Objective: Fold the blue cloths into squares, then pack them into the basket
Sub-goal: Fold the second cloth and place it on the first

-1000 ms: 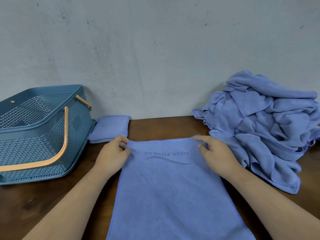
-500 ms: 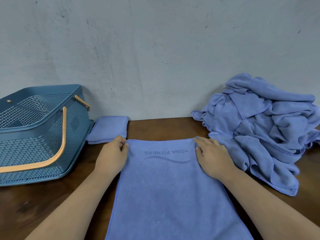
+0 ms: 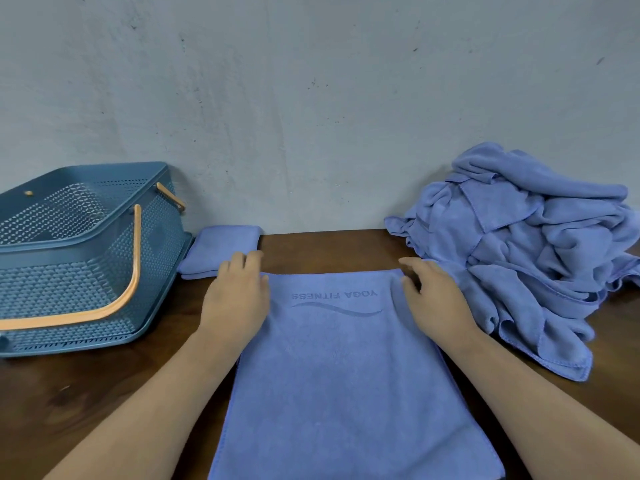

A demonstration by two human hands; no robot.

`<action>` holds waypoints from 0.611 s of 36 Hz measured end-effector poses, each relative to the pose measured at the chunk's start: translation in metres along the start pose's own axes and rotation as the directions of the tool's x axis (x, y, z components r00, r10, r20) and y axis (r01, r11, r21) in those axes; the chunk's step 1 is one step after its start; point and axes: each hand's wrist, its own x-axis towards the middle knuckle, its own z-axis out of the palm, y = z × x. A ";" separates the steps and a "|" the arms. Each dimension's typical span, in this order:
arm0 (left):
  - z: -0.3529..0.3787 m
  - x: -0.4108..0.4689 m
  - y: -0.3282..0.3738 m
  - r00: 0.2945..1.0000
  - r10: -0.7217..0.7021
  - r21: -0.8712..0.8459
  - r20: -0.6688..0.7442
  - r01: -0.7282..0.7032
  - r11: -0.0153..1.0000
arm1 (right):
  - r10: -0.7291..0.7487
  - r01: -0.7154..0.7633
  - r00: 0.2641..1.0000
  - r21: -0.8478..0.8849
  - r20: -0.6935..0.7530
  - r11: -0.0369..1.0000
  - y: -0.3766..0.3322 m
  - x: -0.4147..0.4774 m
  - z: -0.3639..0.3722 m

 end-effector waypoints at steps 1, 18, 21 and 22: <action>-0.005 -0.003 0.007 0.997 0.068 -0.013 -0.020 -0.068 0.998 | -0.037 0.038 0.999 0.018 -0.039 0.999 -0.002 -0.001 -0.003; -0.007 -0.025 0.026 0.714 0.353 -0.178 0.605 -0.311 0.934 | -0.153 0.312 0.818 -0.203 0.555 0.928 -0.013 -0.015 -0.009; -0.008 -0.023 0.025 0.737 0.282 -0.133 0.614 -0.255 0.958 | -0.081 0.274 0.804 -0.247 0.588 0.930 -0.022 -0.016 -0.015; -0.008 -0.022 0.024 0.753 0.248 -0.116 0.610 -0.224 0.968 | -0.069 0.266 0.803 -0.252 0.592 0.931 -0.024 -0.017 -0.017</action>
